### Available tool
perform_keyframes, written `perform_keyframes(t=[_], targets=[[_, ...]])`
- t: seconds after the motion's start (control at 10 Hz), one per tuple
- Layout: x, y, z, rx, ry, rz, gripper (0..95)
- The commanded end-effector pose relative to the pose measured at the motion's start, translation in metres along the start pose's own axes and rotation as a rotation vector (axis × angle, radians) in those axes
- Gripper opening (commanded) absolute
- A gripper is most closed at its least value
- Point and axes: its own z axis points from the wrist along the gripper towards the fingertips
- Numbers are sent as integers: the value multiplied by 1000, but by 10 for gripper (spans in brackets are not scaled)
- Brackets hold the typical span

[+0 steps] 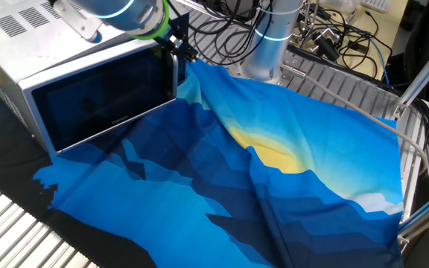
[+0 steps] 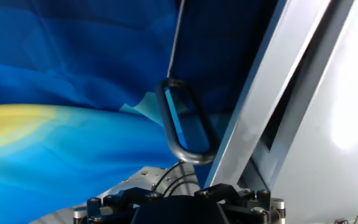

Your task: Open the microwave door

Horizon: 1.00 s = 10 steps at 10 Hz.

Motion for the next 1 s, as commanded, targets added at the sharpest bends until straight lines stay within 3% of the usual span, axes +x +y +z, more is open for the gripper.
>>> perform_keyframes(t=[0.1, 0.5, 0.7, 0.8, 1.0], targets=[[-1, -7, 7, 5, -28, -7, 950], [-2, -11, 16, 10, -56, -10, 950], [-5, -12, 18, 1, -89, -11, 950], [-6, -12, 18, -8, -97, -6, 760], [-7, -11, 19, -6, -102, -3, 760]])
